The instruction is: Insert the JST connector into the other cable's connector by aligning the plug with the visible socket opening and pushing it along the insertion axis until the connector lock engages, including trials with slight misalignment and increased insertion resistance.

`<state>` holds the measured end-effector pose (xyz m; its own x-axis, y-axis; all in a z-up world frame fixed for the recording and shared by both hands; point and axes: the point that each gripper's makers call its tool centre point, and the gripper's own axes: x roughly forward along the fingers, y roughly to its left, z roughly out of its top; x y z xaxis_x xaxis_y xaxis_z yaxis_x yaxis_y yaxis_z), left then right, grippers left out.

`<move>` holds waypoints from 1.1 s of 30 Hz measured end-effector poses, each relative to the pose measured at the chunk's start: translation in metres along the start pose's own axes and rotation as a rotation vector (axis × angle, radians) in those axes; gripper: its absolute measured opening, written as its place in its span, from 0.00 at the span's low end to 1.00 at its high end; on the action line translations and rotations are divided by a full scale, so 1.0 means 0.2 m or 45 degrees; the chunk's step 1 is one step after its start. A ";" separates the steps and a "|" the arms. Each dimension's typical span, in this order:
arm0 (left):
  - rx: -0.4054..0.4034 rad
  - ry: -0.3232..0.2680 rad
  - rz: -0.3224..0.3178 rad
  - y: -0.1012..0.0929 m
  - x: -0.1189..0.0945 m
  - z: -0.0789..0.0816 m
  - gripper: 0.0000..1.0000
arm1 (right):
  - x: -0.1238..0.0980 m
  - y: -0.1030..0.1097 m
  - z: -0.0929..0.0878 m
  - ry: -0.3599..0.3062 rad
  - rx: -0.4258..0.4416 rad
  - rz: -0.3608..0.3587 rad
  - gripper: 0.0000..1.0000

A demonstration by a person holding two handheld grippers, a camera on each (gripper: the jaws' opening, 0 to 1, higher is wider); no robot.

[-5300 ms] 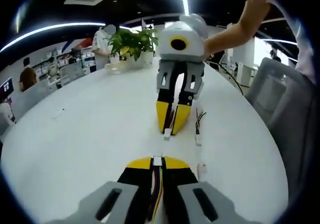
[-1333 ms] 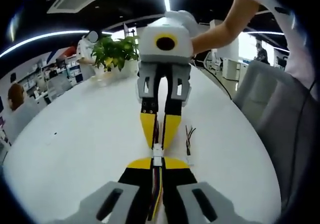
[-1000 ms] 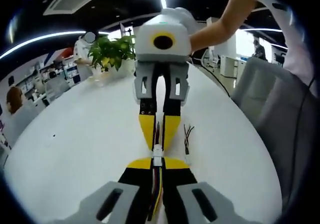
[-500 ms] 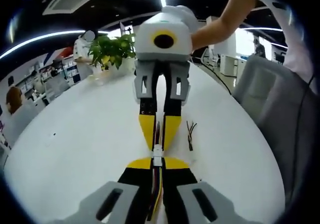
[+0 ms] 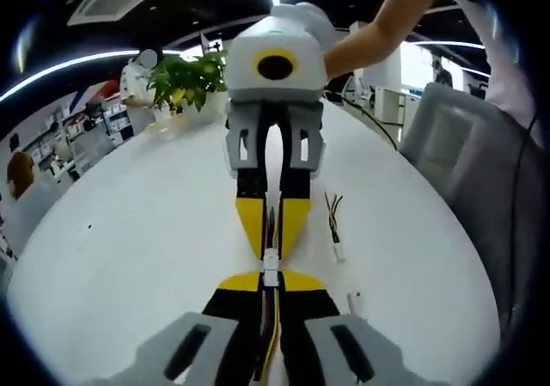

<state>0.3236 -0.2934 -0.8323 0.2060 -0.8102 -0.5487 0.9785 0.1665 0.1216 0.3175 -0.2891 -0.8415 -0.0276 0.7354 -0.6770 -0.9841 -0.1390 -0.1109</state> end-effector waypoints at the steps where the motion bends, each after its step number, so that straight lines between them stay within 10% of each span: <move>1: -0.001 0.002 -0.002 0.00 0.00 -0.01 0.00 | 0.01 0.00 0.00 0.001 0.005 0.003 0.03; 33: 0.008 0.034 -0.017 -0.02 0.04 -0.04 0.00 | 0.04 0.02 -0.05 -0.006 0.103 0.030 0.05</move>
<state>0.3216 -0.2964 -0.8450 0.1935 -0.7971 -0.5720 0.9811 0.1524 0.1195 0.3144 -0.2908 -0.8536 -0.0513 0.7360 -0.6751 -0.9941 -0.1020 -0.0356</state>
